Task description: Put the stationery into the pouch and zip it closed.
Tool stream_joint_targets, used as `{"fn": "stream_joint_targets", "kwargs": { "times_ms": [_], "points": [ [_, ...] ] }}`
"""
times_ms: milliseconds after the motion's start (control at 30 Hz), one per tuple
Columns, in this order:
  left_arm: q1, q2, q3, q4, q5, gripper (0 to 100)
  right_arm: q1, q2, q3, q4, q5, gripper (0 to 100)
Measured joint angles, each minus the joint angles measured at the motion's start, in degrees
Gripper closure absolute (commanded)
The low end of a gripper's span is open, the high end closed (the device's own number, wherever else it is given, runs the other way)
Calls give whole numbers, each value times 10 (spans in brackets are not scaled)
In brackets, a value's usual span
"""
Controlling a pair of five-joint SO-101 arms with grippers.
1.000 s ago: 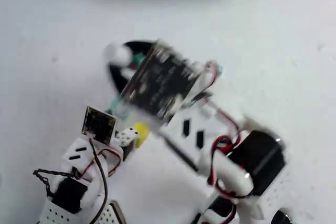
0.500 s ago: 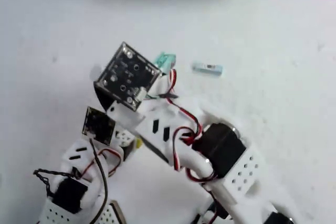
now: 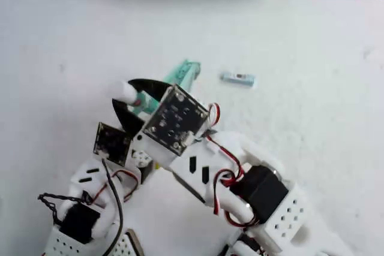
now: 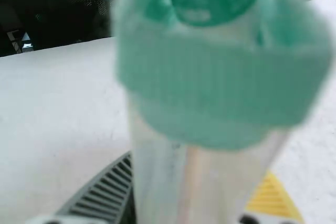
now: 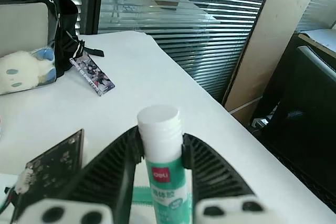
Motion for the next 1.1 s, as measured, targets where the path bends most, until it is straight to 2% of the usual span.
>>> {"fn": "stream_joint_targets", "kwargs": {
  "times_ms": [200, 300, 467, 667, 833, 933, 1100],
  "points": [
    [0, 0, 0, 0, 0, 752, 98, -4, 51, -52, -118, 981],
    [0, 1, 0, 0, 0, 752, 127, -4, 51, -52, -142, 962],
    [0, 4, 0, 0, 0, 752, 132, -4, 51, -29, -148, 762],
    [0, 5, 0, 0, 0, 752, 106, -9, 45, 18, -148, 772],
    [-1, 5, 0, 0, 0, 752, 108, -11, -22, 19, -148, 772],
    [-1, 5, 0, 0, 0, 752, 145, -11, -48, 19, -148, 772],
    [-1, 5, 0, 0, 0, 775, 251, 3, -59, 19, -148, 786]
  ]
}}
